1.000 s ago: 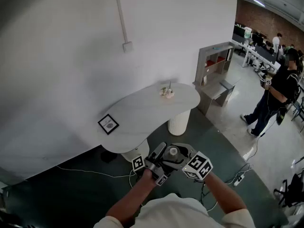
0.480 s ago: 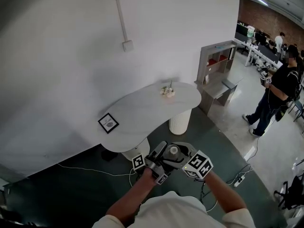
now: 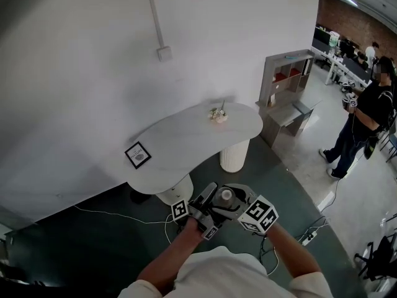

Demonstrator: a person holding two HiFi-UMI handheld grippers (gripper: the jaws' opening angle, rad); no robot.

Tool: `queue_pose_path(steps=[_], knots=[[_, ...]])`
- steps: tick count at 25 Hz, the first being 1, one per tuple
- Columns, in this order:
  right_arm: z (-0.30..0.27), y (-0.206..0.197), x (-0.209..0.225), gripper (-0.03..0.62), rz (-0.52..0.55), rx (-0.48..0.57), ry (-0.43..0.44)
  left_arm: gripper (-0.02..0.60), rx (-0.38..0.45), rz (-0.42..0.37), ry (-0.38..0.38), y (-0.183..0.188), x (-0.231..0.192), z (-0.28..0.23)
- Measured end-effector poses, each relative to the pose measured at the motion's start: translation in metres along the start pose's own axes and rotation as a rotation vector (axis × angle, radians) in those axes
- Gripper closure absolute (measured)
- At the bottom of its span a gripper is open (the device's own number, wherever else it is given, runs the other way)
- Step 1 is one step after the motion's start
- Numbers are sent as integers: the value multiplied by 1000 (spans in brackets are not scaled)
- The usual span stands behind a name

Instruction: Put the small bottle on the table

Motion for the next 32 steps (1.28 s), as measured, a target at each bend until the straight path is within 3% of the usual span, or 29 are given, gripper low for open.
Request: queue_pose_path(steps=[15,24,32], knots=[[15,-22,33,247,0,-10,34,218,35,-24,22,0,-42,2],[-2,-23,68,247,-22,-19,7,218,36,11,27,35,-64,7],[-29,-13,112,247,-40,-35,-37,218,27,52,28,88,-85,6]])
Point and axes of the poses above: the fingertips, and each gripper's own axes: z backward along the fingers, x to its right, y out of its top, the point moved 7 cm from there along z, backward along the fingers, and after that the axes turned 5 degrees about y, right-handed, at the moved point
